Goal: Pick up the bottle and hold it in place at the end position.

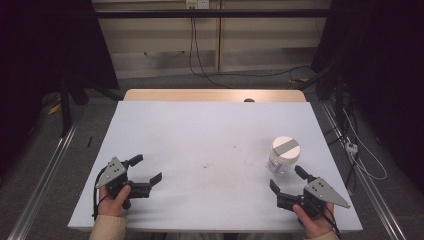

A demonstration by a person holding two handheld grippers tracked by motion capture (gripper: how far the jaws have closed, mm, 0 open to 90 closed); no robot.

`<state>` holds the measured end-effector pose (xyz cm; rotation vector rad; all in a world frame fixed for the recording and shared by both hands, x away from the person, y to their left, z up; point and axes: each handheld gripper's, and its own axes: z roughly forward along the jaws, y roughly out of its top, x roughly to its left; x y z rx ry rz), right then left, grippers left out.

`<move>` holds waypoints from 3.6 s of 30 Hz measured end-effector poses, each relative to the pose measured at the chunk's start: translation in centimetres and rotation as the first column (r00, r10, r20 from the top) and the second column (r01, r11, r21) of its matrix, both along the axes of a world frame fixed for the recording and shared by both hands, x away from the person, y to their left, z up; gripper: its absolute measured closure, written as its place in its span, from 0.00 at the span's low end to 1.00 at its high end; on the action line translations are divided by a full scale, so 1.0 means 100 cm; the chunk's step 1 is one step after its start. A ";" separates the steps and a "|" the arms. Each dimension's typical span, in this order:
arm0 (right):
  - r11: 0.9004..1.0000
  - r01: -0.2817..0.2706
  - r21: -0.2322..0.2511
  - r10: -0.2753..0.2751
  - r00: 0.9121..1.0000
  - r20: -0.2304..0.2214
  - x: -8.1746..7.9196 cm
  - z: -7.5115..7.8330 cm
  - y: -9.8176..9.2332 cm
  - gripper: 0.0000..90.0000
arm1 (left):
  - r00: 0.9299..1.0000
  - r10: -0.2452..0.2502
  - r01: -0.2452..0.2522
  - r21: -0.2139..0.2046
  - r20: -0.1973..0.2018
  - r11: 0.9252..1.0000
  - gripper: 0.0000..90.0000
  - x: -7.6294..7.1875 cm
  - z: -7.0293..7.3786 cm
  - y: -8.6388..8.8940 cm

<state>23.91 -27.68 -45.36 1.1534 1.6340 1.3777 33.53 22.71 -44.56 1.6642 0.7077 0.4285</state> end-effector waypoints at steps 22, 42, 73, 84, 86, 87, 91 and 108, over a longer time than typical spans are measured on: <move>0.994 0.105 -0.043 -0.108 0.990 -0.089 0.026 0.002 -0.009 0.05 | 1.000 -0.023 0.023 0.009 0.003 1.000 0.02 0.002 0.000 -0.004; 0.992 0.117 -0.038 -0.121 0.982 -0.144 0.065 -0.003 -0.005 0.08 | 0.999 -0.049 0.049 0.024 0.000 0.998 0.02 0.001 -0.001 -0.008; 0.993 0.113 -0.020 -0.114 0.981 -0.157 0.077 -0.001 -0.002 0.20 | 0.998 -0.063 0.063 0.035 -0.001 0.997 0.02 0.003 -0.002 -0.010; 0.997 0.071 -0.027 -0.075 0.985 -0.155 0.089 0.005 0.017 0.20 | 0.998 -0.059 0.059 0.015 -0.002 0.998 0.02 0.004 -0.002 -0.011; 0.998 0.065 -0.026 -0.068 0.985 -0.156 0.092 0.006 0.021 0.21 | 0.998 -0.061 0.061 0.012 0.001 0.998 0.02 0.004 -0.002 -0.011; 0.998 0.065 -0.026 -0.068 0.985 -0.156 0.092 0.006 0.021 0.21 | 0.998 -0.063 0.063 0.012 0.003 0.998 0.02 0.004 -0.002 -0.011; 0.998 0.047 -0.037 -0.052 0.986 -0.156 0.097 0.009 0.028 0.21 | 0.998 -0.064 0.064 0.015 0.003 0.998 0.02 0.005 -0.002 -0.012; 0.999 -0.006 -0.049 -0.001 0.989 -0.147 0.114 0.018 0.050 0.21 | 0.997 -0.071 0.071 -0.002 -0.004 0.997 0.02 0.005 -0.002 -0.013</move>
